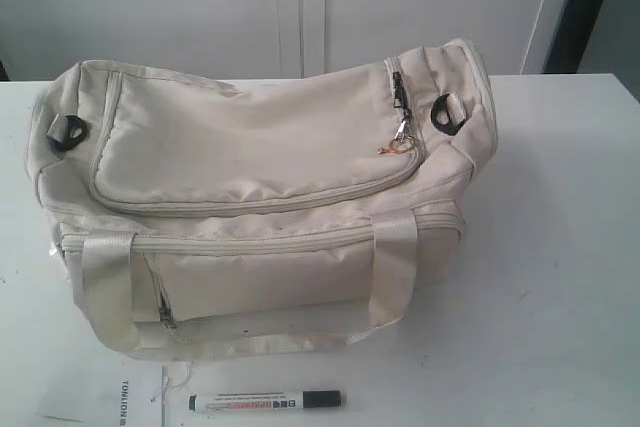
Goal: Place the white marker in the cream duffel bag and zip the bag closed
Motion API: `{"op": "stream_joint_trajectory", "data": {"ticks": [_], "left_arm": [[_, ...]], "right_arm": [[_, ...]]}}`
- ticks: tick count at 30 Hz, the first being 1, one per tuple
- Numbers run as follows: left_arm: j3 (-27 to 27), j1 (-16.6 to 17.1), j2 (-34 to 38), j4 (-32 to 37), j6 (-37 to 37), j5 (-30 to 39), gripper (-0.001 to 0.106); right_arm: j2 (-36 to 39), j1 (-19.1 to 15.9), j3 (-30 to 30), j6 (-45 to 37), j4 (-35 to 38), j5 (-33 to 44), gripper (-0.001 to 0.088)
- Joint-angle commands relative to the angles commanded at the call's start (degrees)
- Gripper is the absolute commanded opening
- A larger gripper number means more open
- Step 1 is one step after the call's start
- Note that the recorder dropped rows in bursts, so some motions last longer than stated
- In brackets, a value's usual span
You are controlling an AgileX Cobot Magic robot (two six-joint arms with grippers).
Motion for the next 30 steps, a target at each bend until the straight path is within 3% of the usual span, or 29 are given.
{"op": "stream_joint_trajectory", "data": {"ticks": [4,11,20,23,27,30], "left_arm": [[0.0,0.0,0.0,0.0,0.0,0.0,0.0],[0.0,0.0,0.0,0.0,0.0,-0.59,0.0],[0.0,0.0,0.0,-0.38,0.0,-3.23,0.0],[0.0,0.0,0.0,-0.38,-0.31,-3.35,0.0],[0.0,0.0,0.0,-0.38,0.0,-4.29,0.0],[0.0,0.0,0.0,-0.38,0.0,-4.29,0.0]], "right_arm": [[0.0,0.0,0.0,0.0,0.0,-4.54,0.0],[0.0,0.0,0.0,1.16,0.42,-19.01,0.0],[0.0,0.0,0.0,19.97,0.67,-35.76,0.0],[0.0,0.0,0.0,24.57,0.55,-37.02,0.0],[0.0,0.0,-0.67,24.9,-1.3,-36.47,0.0],[0.0,0.0,-7.5,24.47,-3.01,-30.04,0.0]]}}
